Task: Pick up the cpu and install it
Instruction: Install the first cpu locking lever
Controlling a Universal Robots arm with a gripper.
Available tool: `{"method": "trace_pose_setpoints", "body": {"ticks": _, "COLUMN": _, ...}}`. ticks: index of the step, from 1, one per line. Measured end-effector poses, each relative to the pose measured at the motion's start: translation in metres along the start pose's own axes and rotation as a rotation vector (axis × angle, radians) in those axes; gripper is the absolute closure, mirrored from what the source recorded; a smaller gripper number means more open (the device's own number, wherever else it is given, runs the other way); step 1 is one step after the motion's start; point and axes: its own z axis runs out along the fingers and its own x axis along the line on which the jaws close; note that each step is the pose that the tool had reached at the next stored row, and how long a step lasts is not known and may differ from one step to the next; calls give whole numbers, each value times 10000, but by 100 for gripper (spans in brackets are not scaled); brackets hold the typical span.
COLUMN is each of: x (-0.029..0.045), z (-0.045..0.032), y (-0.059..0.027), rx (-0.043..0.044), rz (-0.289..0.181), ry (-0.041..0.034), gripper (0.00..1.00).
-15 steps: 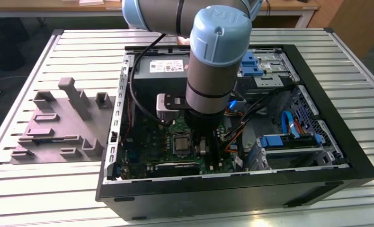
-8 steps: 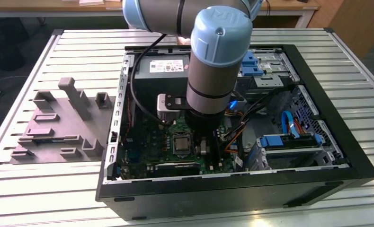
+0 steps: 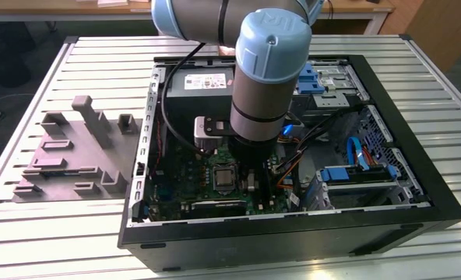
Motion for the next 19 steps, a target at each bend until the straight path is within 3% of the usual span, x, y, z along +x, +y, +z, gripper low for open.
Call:
{"method": "trace_pose_setpoints", "body": {"ticks": 6, "x": -1, "z": -28, "y": 1, "rx": 4, "rz": -1, "ry": -13, "gripper": 89}}
{"method": "trace_pose_setpoints", "body": {"ticks": 13, "x": 3, "z": -114, "y": 5, "rx": 1, "rz": 0, "ry": -7, "gripper": 89}}
{"method": "trace_pose_setpoints", "body": {"ticks": 19, "x": 4, "z": -126, "y": 6, "rx": 0, "rz": 0, "ry": -6, "gripper": 89}}
